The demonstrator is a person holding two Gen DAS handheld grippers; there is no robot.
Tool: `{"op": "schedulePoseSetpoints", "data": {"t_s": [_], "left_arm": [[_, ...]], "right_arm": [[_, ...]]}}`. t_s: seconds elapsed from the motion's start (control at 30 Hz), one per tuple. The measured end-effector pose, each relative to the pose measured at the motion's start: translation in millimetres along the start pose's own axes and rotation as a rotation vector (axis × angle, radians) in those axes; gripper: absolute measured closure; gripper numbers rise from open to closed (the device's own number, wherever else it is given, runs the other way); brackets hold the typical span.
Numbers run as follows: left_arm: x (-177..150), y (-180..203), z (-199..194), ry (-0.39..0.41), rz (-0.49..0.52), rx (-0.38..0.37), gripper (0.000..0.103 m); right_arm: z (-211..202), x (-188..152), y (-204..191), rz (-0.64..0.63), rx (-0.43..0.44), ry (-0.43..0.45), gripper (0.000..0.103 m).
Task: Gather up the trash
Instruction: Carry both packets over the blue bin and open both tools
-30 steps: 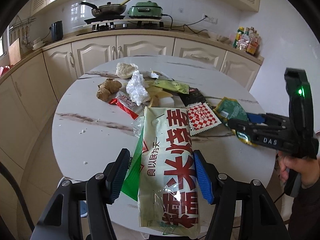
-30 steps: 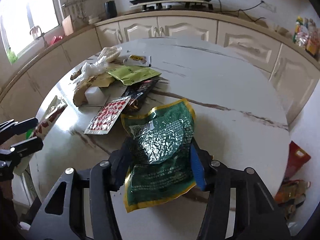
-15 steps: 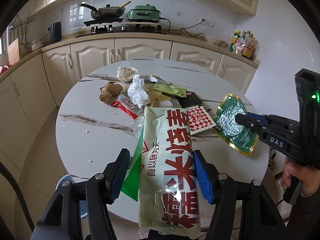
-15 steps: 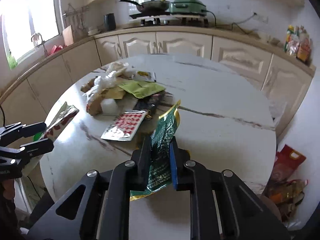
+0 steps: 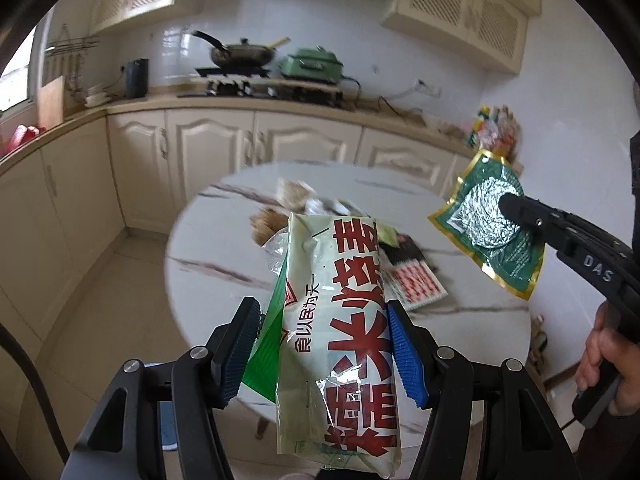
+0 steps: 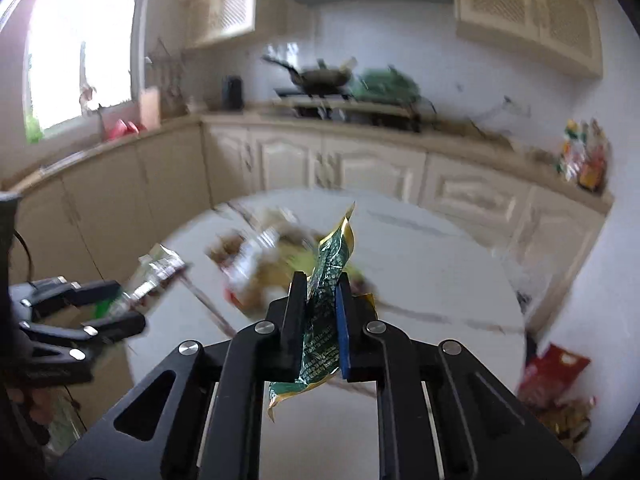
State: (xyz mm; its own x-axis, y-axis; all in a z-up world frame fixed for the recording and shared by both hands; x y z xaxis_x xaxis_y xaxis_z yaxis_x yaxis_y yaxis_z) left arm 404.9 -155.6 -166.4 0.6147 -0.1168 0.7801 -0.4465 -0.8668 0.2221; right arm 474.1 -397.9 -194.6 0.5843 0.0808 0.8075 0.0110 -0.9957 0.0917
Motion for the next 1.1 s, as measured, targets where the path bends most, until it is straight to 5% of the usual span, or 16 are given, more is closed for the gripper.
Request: {"op": "schedulePoseSetpoints", "data": {"t_s": [0.27, 0.43, 0.63, 0.9, 1.1], "left_arm": [[-7.6, -114.0, -49.0, 0.042, -0.071, 0.168, 0.044], [-40.5, -204.5, -51.1, -0.033, -0.131, 0.293, 0.044], [-108.1, -300.4, 10.8, -0.219, -0.243, 0.358, 0.044], [-174.4, -376.3, 124.3, -0.444, -0.375, 0.331, 0.041], [-188.3, -411.0, 188.8, -0.56, -0.449, 0.309, 0.04]], "right_arm": [[38.5, 38.1, -146.8, -0.104, 0.252, 0.026, 0.09], [92.1, 29.6, -259.2, -0.18, 0.4, -0.034, 0.09], [190.3, -29.8, -359.2, -0.277, 0.46, -0.214, 0.09], [313.5, -138.4, -390.1, -0.284, 0.445, -0.507, 0.09], [371.6, -191.9, -386.8, -0.247, 0.438, -0.646, 0.09]]}}
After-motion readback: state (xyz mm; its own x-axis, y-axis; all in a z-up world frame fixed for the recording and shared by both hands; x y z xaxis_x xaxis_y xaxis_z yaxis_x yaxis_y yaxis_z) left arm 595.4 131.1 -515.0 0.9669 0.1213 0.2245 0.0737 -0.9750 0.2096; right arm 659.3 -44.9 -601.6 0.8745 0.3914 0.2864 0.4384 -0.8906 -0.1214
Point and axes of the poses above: each gripper's, at about its wrist camera, not at the fingertips, and z roughly the way its jaws point, y to its right, x to its top, the point moved 8 cm from there along z, roughly the way its jaws point, and after that the axes turned 2 degrees about -z, right-handed, at the moved point
